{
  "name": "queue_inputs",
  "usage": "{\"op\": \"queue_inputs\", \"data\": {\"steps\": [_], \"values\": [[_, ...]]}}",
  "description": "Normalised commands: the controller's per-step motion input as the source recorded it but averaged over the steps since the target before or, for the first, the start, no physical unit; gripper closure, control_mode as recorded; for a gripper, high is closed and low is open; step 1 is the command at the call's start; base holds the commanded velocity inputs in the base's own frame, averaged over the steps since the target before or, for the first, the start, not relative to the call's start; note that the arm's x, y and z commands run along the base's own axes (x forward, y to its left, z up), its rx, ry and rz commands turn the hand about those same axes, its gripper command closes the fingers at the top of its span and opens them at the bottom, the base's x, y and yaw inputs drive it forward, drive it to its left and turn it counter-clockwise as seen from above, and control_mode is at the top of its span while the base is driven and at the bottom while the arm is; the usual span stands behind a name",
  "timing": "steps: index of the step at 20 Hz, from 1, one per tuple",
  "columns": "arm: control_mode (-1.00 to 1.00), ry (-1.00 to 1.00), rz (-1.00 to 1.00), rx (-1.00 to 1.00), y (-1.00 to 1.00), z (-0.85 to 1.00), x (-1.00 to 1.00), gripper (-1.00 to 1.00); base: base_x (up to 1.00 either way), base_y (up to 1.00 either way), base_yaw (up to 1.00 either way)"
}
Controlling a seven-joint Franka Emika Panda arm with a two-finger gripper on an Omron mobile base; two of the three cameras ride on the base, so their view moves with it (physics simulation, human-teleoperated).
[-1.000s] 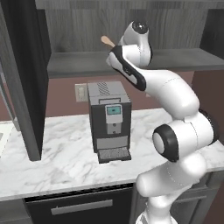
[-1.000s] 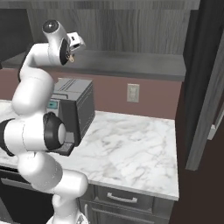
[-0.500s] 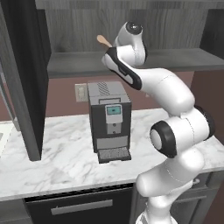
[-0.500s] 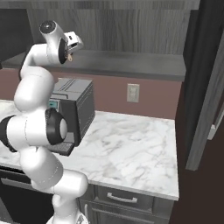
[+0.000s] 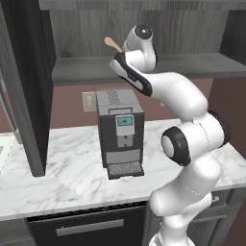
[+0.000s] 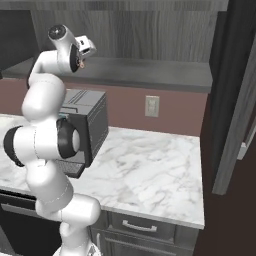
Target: Organize the utensils by type. Pick up the wooden spoons from the counter and place them in the open cabinet. Then pick up the metallic utensils from the counter and place them in the open drawer.
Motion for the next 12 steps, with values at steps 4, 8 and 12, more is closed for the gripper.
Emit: {"op": "queue_inputs", "data": {"steps": [4,8,12], "values": [[-1.00,-0.01,0.00,0.00,0.00,-0.03,0.11,-1.00,0.00,0.00,0.00],[-1.00,0.00,0.00,0.00,0.00,-0.07,0.00,-1.00,0.00,0.00,0.00],[-1.00,0.00,0.00,0.00,0.00,-0.06,-0.03,-1.00,0.00,0.00,0.00]]}}
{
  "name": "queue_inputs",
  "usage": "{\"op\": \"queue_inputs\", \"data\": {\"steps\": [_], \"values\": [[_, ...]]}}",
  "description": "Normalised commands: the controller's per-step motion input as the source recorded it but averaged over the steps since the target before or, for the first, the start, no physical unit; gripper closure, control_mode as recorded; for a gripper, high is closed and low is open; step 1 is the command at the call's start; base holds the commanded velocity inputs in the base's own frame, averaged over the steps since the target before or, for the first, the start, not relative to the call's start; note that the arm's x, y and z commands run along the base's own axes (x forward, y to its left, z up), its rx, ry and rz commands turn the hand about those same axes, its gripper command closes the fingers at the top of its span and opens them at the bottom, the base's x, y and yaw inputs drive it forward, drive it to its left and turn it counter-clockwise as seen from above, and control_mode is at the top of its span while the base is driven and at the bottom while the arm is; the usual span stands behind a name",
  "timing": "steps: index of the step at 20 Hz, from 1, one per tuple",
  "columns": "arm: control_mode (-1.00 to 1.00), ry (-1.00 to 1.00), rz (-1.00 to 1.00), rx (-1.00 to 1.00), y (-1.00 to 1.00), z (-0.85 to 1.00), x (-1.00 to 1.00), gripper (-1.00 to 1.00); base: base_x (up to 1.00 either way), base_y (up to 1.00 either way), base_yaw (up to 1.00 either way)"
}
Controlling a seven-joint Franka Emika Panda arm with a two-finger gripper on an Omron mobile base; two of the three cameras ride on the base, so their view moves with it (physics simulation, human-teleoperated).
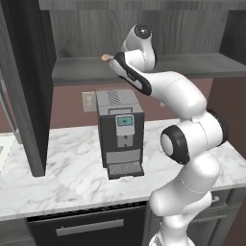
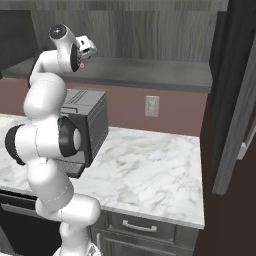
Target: Organize the utensils by type. Pick up the wooden spoons from the counter and place them in the open cabinet. Then pick up the metallic utensils from the counter and place them in the open drawer.
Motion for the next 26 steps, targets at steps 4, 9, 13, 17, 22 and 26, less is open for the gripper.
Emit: {"op": "queue_inputs", "data": {"steps": [4,9,13,17,22,26], "values": [[-1.00,-0.05,0.00,0.00,0.00,-0.03,-0.16,-1.00,0.00,0.00,0.00],[-1.00,-0.03,0.00,0.01,0.00,0.00,-0.72,-1.00,0.00,0.00,0.00],[-1.00,0.00,-0.02,0.07,-0.08,0.00,-1.00,-1.00,0.00,0.00,0.00],[-1.00,0.00,-0.04,0.10,-0.23,0.00,-1.00,-1.00,0.00,0.00,0.00],[-1.00,-0.01,-0.08,0.14,-0.40,0.24,-1.00,-1.00,0.00,0.00,0.00],[-1.00,0.00,-0.11,0.13,-0.45,0.21,-1.00,-1.00,0.00,0.00,0.00]]}}
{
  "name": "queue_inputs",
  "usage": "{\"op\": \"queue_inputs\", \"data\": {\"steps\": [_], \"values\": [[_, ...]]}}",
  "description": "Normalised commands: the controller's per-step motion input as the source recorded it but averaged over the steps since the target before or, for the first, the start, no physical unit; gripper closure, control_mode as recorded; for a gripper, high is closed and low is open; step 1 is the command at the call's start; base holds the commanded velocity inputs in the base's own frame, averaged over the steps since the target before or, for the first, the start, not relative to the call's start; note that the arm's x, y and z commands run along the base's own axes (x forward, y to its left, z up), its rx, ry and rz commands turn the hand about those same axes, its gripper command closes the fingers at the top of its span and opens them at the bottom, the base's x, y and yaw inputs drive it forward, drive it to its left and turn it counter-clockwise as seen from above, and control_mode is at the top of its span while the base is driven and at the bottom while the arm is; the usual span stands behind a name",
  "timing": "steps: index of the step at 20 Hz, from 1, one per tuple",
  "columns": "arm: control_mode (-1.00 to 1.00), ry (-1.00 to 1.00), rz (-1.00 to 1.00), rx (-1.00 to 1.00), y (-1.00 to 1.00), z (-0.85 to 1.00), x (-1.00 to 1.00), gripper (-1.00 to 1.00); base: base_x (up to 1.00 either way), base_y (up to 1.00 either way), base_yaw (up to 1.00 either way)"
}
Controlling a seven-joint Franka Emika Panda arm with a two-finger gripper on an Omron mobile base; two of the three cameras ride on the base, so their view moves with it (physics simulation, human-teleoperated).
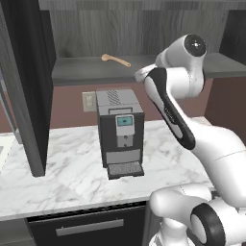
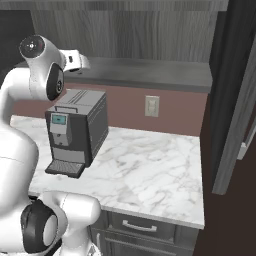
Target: Organize the utensils by type. Pick up the wooden spoons from the counter and place them in the open cabinet. Then pick up the metallic utensils from the counter and place them in the open drawer.
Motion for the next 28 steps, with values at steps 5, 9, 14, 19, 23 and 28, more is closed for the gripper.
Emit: {"op": "queue_inputs", "data": {"steps": [5,9,14,19,23,28], "values": [[-1.00,0.03,-0.15,0.17,-0.50,0.10,-1.00,-1.00,0.00,0.00,0.00],[-1.00,0.00,-0.17,0.09,-0.31,0.00,-1.00,-1.00,0.00,0.00,0.00],[-1.00,0.00,-0.16,0.01,-0.16,0.00,-1.00,-1.00,0.00,0.00,0.00],[-1.00,0.00,-0.14,0.01,-0.12,0.00,-0.97,-1.00,0.00,0.00,0.00],[-1.00,0.02,-0.02,0.01,-0.12,0.00,-0.66,-1.00,0.00,0.00,0.00],[-1.00,0.08,0.00,0.00,-0.01,-0.08,-0.36,-1.00,0.00,0.00,0.00]]}}
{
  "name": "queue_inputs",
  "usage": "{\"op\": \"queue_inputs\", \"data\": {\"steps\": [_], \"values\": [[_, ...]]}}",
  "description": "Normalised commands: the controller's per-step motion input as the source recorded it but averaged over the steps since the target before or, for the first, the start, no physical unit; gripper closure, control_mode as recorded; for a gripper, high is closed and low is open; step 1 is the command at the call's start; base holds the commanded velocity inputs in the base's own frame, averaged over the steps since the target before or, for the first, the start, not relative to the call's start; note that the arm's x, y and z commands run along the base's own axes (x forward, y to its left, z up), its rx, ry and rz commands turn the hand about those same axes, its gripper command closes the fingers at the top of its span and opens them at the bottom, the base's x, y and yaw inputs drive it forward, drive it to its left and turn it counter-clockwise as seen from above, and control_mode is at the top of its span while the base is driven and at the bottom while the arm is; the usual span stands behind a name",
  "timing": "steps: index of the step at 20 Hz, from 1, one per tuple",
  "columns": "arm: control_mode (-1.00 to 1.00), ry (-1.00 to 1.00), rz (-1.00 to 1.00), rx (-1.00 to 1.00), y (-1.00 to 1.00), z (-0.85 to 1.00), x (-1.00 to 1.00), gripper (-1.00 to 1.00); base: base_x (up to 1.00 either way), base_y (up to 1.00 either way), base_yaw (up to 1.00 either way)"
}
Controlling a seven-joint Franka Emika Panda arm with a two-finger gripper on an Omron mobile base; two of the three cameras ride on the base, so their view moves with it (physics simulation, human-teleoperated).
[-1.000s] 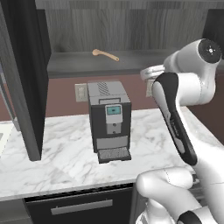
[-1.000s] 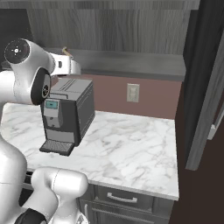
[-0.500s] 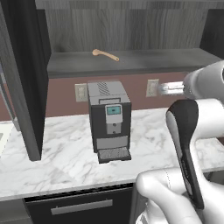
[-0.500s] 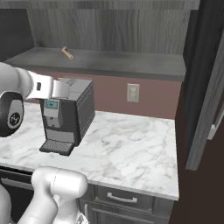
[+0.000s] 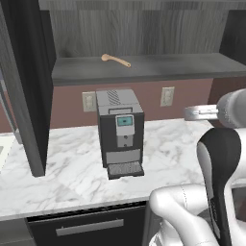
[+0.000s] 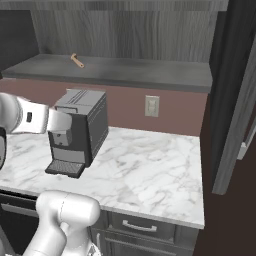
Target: Organize the utensils by type. Pick up the wooden spoons from the counter and place them in the open cabinet. Then pick up the metallic utensils from the counter and place them in the open drawer.
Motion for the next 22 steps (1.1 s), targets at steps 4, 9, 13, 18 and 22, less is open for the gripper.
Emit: {"op": "queue_inputs", "data": {"steps": [4,9,13,18,22], "values": [[-1.00,0.16,0.00,0.00,0.00,-0.22,-0.02,-1.00,0.00,0.00,0.00],[-1.00,0.18,0.00,0.00,0.00,-0.20,0.00,-1.00,0.00,0.00,0.00],[-1.00,0.16,0.00,0.00,0.00,-0.20,0.00,-1.00,0.00,0.00,0.00],[-1.00,0.10,0.00,0.00,0.00,-0.16,0.00,-1.00,0.00,0.00,0.00],[1.00,0.07,0.00,0.00,0.00,-0.13,0.00,-1.00,0.00,0.00,0.00]]}}
